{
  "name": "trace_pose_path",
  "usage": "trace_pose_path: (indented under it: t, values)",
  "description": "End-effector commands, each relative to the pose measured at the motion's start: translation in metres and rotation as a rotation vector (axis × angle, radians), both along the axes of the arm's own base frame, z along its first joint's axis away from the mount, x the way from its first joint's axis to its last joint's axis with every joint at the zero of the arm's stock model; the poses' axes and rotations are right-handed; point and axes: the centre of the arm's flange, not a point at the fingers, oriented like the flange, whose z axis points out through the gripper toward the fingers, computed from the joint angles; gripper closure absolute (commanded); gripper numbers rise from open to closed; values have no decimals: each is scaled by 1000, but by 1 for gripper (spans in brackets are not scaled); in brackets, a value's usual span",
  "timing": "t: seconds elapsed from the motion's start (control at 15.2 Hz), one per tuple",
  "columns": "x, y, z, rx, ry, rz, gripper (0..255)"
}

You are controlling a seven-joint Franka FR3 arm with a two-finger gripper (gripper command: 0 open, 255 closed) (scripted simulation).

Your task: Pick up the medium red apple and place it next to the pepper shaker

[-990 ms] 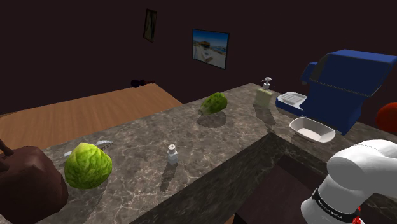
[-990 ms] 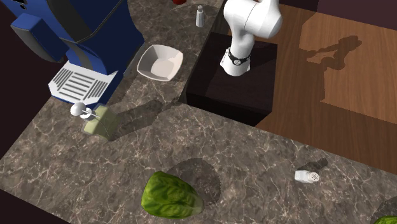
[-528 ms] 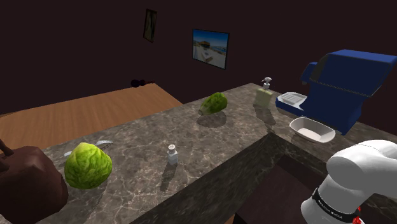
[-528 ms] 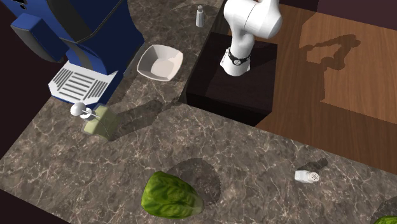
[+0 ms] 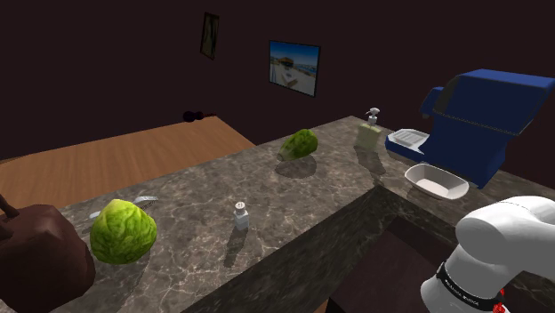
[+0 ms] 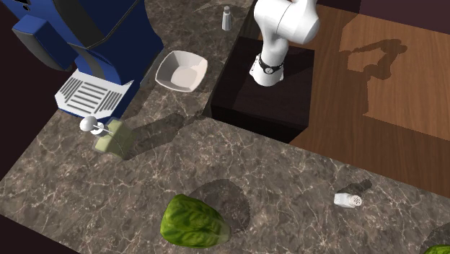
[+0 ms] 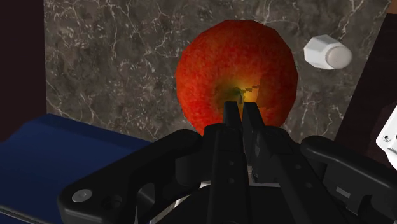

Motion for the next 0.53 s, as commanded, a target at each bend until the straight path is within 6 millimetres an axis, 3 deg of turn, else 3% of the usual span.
trace_pose_path:
  t: [0.0, 0.46]
  values:
    - [0, -1, -10, 0, 0, 0, 255]
    - [0, -1, -47, 0, 0, 0, 255]
